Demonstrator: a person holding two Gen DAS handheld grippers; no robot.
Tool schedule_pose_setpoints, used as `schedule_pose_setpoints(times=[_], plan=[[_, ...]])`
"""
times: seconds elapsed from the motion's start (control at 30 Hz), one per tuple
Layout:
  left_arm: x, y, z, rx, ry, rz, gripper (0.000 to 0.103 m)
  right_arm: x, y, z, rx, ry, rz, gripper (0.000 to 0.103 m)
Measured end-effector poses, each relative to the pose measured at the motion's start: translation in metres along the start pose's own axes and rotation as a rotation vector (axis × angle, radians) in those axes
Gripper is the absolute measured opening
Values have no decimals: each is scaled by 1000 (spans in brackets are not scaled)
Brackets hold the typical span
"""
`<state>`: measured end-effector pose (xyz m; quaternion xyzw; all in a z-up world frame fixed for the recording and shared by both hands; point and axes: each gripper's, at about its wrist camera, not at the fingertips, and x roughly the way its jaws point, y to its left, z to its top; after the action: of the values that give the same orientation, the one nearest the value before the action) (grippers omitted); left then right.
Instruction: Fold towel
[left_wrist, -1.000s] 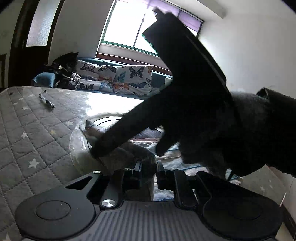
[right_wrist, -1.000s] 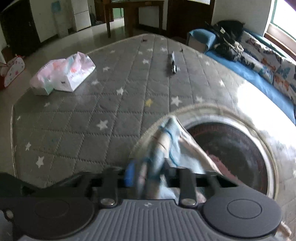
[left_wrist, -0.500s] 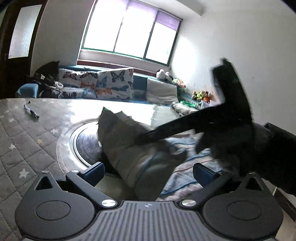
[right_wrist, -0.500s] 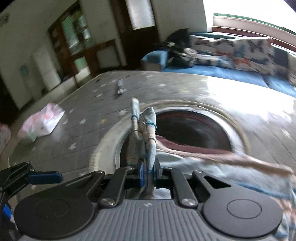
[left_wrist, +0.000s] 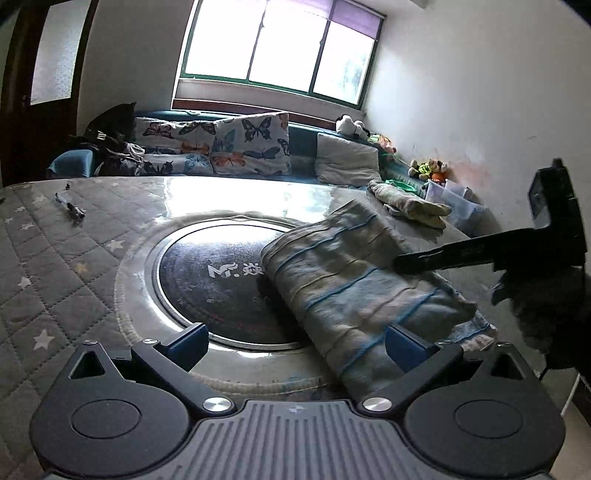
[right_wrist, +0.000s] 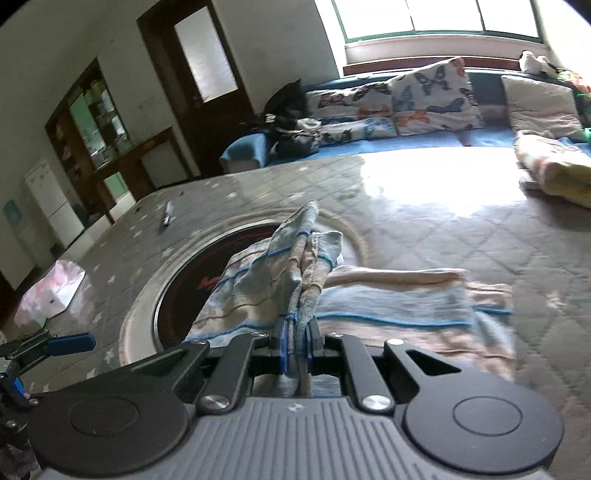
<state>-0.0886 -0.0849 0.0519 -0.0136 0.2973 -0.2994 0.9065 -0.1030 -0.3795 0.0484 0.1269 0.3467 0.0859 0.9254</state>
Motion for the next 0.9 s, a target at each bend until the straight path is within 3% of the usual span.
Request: schedule_pose_setpoints(times=[0.37, 0.67, 0.9], plan=[[31, -6, 12, -21, 53, -14, 103, -29, -48, -2, 56, -33, -90, 8], [57, -40, 33, 93, 61, -73, 103, -37, -63, -13, 114, -62, -101, 8], [79, -51, 36, 136, 104, -75, 103, -51, -68, -11, 138, -126, -118, 8]])
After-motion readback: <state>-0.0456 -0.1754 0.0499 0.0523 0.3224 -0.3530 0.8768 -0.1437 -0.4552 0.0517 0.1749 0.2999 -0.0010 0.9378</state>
